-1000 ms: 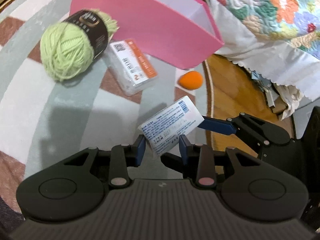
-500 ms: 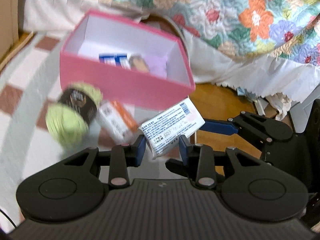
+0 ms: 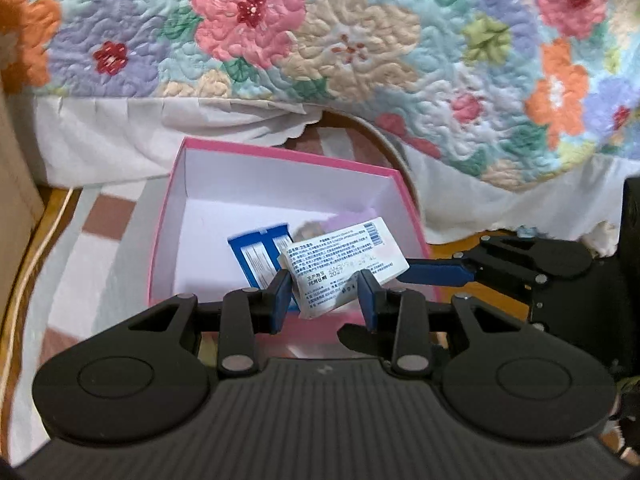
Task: Organize objects
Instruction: 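Lower the white wipe packet into the pink box and open the left tool, then lift the left tool out of the box toward the green yarn ball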
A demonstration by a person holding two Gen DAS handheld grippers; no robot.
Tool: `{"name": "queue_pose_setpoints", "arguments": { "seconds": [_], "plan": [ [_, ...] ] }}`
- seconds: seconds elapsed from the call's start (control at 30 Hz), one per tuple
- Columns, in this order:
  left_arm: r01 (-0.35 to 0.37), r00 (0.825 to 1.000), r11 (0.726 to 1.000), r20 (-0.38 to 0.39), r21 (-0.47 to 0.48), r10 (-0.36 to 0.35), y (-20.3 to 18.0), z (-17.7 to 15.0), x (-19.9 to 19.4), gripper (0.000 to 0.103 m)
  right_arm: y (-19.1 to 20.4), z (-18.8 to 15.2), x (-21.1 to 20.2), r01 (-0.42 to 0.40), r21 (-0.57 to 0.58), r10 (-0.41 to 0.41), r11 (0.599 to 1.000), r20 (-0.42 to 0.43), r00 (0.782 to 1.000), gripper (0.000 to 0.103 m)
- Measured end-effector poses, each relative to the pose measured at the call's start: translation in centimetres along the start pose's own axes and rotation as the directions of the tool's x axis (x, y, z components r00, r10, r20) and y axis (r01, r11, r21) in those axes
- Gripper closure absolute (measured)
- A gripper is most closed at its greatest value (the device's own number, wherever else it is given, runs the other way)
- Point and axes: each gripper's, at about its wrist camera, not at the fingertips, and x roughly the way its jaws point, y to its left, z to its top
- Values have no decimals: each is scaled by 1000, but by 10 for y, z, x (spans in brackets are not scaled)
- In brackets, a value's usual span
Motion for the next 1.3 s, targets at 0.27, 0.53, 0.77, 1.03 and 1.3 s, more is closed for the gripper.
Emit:
{"name": "queue_pose_setpoints", "arguments": {
  "seconds": [0.27,0.53,0.77,1.03,1.3],
  "plan": [
    [-55,994,998,-97,-30,51,22,27,81,69,-56,13,82,-19,208,34,978,-67,997,37],
    [-100,983,993,-164,-69,87,41,13,126,70,-65,-1,129,-19,264,54,964,-127,990,37],
    [-132,987,990,-101,-56,126,42,4,124,50,-69,-7,139,51,274,-8,960,-156,988,39],
    [-107,987,994,-123,-26,103,38,15,85,49,-51,1,96,66,234,-37,970,-125,991,36],
    [-28,991,999,-131,-41,22,34,27,17,49,-26,22,32,51,210,-27,976,-112,993,27]
  ]
}}
